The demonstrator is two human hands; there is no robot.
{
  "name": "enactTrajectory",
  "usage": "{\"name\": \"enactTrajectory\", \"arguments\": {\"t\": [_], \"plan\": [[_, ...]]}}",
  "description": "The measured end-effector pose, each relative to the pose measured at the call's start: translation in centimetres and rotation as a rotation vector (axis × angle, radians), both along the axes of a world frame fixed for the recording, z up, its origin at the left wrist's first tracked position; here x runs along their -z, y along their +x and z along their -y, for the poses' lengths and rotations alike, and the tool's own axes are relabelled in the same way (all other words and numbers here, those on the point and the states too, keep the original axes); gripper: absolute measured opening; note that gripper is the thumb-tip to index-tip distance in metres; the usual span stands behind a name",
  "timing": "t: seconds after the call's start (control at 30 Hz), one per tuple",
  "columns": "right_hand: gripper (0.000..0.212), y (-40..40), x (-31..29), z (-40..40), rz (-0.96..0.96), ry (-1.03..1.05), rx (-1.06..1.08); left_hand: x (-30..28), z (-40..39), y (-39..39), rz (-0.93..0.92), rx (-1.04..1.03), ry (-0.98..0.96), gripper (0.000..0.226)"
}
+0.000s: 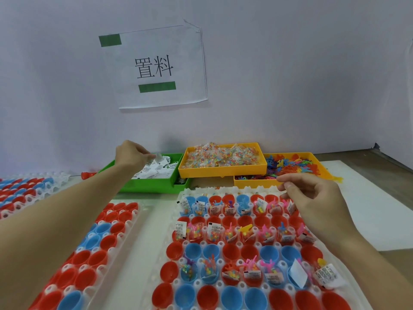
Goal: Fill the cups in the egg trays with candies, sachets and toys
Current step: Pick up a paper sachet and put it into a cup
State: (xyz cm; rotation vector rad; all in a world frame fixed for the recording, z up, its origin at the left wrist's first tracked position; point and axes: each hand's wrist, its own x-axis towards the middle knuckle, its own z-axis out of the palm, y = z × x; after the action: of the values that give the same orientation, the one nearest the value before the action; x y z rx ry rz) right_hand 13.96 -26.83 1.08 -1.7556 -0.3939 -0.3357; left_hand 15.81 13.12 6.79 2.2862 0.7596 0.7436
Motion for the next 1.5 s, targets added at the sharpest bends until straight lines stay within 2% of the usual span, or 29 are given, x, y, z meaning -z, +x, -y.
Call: {"name": "enactTrajectory", "arguments": {"t": [0.1, 0.43, 0.6, 0.67, 0.77, 0.93, 1.1, 1.27, 1.5], "plan": [[0.025, 0.0, 0.0, 0.0, 0.008, -0.008, -0.001, -0.3, 0.0, -0.4, 0.04, -0.02, -0.056, 0.016], [0.028, 0.0, 0.0, 0.0, 0.02, -0.031, -0.004, 0.3, -0.4, -1.1, -0.004, 0.026, -0.159, 0.019], [0.029, 0.0, 0.1, -0.1, 0.021, -0.044, -0.014, 0.2, -0.5, -1.5, -0.107, 0.046, -0.156, 0.018], [0.029, 0.0, 0.2, -0.1, 0.023, -0.048, -0.014, 0.3, -0.6, -1.6, -0.155, 0.039, -0.119, 0.017], [0.029, 0.0, 0.2, -0.1, 0.022, -0.046, -0.02, 0.3, -0.6, -1.7, -0.131, 0.026, -0.02, 0.008], [0.027, -0.1, 0.1, -0.1, 0.018, -0.051, -0.017, -0.2, -0.5, -1.8, -0.118, 0.053, 0.102, 0.017], [0.026, -0.2, 0.0, -0.1, 0.014, -0.063, -0.018, -0.5, -0.7, -1.8, -0.132, 0.041, 0.062, 0.014], [0.027, -0.1, 0.0, -0.2, 0.012, -0.069, -0.019, -0.7, -0.8, -2.0, -0.16, 0.067, -0.009, 0.021], [0.025, -0.2, -0.1, -0.1, 0.006, -0.07, -0.019, -1.6, 1.3, -2.9, -0.045, 0.175, -0.135, 0.011]]}}
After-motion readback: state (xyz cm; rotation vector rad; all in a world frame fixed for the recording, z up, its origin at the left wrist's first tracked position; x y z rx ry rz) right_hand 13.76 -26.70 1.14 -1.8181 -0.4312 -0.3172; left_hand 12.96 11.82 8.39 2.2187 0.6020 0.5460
